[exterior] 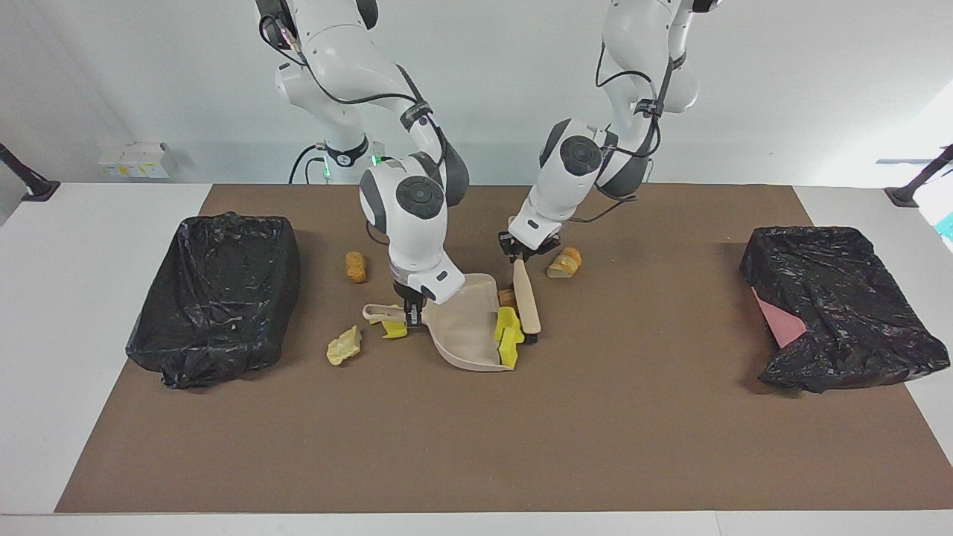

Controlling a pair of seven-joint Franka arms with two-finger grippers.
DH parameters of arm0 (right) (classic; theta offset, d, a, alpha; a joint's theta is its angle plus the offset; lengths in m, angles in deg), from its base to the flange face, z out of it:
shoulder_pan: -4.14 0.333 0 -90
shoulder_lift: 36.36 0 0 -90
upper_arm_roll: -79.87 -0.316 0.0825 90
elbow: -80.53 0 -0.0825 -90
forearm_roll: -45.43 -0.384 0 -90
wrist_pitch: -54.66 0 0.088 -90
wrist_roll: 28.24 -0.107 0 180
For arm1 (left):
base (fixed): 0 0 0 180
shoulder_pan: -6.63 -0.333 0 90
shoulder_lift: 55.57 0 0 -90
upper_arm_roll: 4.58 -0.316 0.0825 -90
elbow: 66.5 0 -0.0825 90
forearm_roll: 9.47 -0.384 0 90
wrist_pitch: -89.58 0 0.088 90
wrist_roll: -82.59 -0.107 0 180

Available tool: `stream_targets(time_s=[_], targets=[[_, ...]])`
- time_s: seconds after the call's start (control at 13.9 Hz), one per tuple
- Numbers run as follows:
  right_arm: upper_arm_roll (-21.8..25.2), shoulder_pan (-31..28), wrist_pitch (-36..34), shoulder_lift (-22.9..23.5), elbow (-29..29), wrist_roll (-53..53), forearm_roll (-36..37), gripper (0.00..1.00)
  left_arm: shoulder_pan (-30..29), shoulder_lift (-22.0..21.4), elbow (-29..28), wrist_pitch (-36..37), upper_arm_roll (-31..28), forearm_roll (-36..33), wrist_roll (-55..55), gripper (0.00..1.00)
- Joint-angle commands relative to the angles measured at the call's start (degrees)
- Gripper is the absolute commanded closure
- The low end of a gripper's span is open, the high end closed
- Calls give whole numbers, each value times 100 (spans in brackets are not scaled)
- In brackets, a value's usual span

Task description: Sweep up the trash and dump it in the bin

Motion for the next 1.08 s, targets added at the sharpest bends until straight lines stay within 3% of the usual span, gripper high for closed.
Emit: stream_targets(time_s=[0.0,0.29,0.65,0.87,1.01], targets=[[-42,-100,70,26,-7,137,47,100,81,195,426,-6,205,186,-103,100],[-42,-109,113,26,-7,129,47,100,46,-304,347,632,180,221,115,100],[-42,-118,113,34,-7,129,38,100,28,-806,190,2084,171,-472,2441,100],[-42,-127,236,34,54,137,38,100,19,-1183,-389,2295,171,-674,3489,100],[-42,-118,245,26,81,137,47,100,45,-1648,-1082,2341,171,-1061,3727,100]])
